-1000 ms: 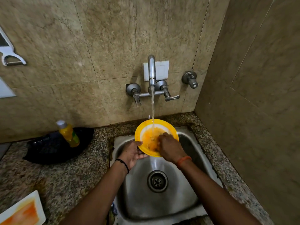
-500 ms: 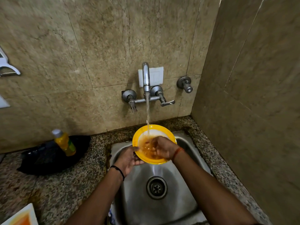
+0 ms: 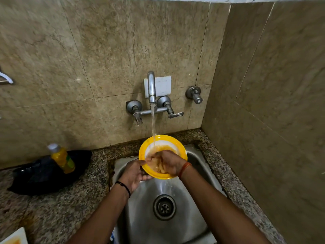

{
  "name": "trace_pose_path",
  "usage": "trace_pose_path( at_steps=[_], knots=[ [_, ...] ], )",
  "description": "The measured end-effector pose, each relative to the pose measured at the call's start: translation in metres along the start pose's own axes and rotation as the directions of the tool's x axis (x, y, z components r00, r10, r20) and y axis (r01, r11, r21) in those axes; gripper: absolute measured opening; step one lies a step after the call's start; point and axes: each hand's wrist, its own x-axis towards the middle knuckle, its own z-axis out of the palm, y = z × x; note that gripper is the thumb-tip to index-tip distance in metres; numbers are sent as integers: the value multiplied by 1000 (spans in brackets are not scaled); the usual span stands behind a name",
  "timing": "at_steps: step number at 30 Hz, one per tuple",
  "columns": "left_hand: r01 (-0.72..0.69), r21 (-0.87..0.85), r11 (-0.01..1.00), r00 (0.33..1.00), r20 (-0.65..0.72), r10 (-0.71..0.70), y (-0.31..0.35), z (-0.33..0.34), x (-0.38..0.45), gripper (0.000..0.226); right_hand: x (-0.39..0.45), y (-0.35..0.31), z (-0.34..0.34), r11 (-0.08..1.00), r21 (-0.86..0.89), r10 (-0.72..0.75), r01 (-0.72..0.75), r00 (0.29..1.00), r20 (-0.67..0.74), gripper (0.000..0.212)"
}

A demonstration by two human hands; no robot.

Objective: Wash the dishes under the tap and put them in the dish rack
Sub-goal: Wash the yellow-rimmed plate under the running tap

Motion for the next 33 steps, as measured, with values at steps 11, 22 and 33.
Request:
trace_pose_path(
  at_steps=[11, 22, 33],
  knots=[
    [6, -1, 1000, 1000, -27, -6, -3, 4, -5, 19, 4, -3, -11, 988, 153, 23, -4, 992, -125, 27],
    [13, 20, 1000, 1000, -11, -13, -7, 4, 0, 19, 0, 3, -8, 957, 258, 124, -133, 991, 52, 35],
    [20, -185, 983, 994, -102, -40, 8, -15, 5, 20, -24, 38, -50, 8, -878, -671, 478, 654, 350, 50]
  ],
)
